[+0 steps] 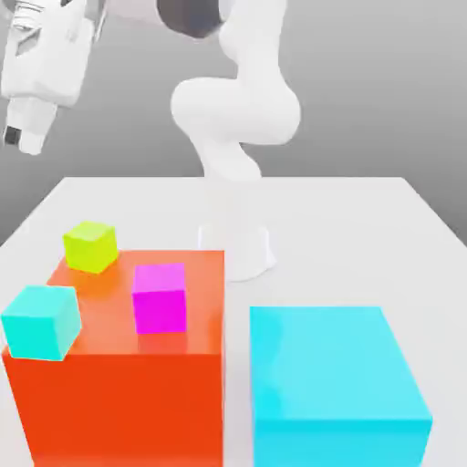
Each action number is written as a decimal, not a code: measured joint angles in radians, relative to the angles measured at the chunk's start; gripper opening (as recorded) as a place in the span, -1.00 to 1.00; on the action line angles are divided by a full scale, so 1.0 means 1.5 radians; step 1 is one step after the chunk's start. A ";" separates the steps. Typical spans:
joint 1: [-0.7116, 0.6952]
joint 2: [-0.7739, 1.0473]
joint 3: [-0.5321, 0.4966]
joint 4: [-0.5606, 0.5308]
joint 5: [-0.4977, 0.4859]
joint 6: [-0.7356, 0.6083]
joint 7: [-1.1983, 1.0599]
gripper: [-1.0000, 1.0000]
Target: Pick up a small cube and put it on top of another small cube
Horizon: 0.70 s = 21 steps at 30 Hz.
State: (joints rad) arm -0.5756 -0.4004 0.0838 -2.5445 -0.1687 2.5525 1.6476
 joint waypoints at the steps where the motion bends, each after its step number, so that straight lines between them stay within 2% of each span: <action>1: -0.018 0.014 0.000 -0.009 -0.005 0.009 0.030 0.00; 9: -0.144 0.126 -0.014 -0.081 -0.047 0.082 0.269 0.00; 18: -0.185 0.238 -0.051 -0.231 0.100 0.210 0.475 0.00; 21: -0.188 0.302 -0.051 -0.234 0.107 0.266 0.496 0.00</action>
State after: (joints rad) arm -0.8582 0.0526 0.0069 -2.8959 -0.0088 2.9512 2.3911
